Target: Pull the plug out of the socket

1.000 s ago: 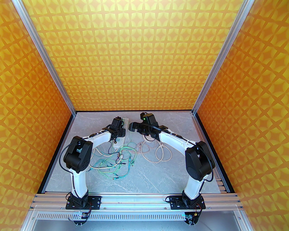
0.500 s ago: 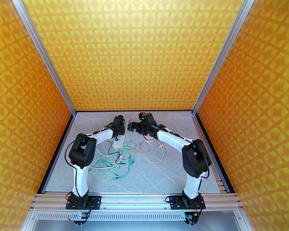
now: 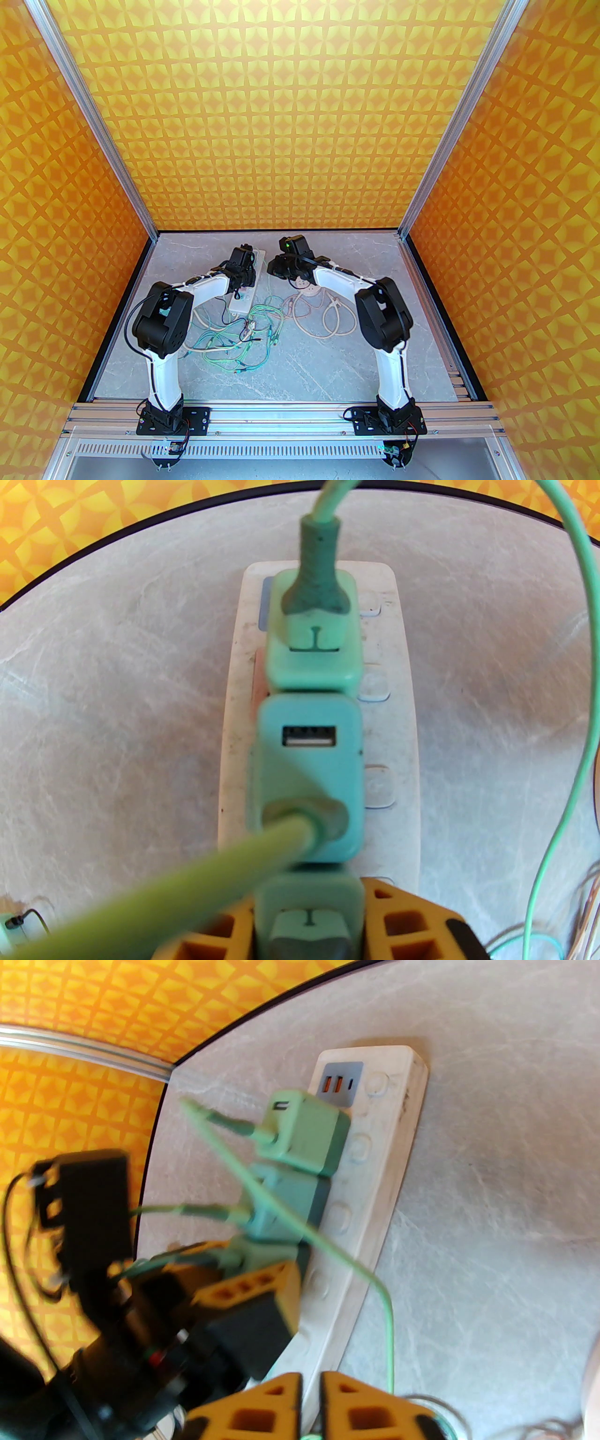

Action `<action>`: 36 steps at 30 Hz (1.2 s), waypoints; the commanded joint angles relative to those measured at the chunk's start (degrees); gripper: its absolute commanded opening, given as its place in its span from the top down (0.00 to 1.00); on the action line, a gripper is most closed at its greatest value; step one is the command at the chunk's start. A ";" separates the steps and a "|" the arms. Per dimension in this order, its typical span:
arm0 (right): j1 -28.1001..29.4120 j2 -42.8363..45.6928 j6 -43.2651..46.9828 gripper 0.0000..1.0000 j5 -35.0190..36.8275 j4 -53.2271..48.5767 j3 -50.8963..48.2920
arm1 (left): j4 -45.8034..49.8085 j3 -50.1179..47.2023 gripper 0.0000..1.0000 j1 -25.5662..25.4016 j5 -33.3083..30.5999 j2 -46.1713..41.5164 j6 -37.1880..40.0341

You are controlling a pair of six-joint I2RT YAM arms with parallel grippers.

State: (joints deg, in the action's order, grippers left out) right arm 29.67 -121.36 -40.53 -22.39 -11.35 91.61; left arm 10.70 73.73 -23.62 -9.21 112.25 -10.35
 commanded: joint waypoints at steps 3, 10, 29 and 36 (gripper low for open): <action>1.51 -4.69 -1.62 0.96 -1.95 1.27 4.64 | 1.55 -1.81 0.72 0.35 3.24 -3.39 0.45; 2.47 -10.75 -3.22 0.97 -2.04 0.58 10.50 | 1.93 -1.66 0.72 0.41 3.91 -3.30 0.15; 3.55 -19.76 -1.58 1.00 3.85 -7.71 16.76 | 3.75 0.31 0.72 0.41 4.22 -3.03 -0.37; 3.55 -20.48 -0.29 1.00 6.00 -10.56 17.50 | 5.07 1.59 0.72 0.50 4.21 -4.01 -1.53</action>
State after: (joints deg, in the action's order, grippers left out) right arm 33.04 -138.50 -42.39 -20.03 -15.73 109.06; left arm 12.86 73.19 -23.18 -6.92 110.96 -10.55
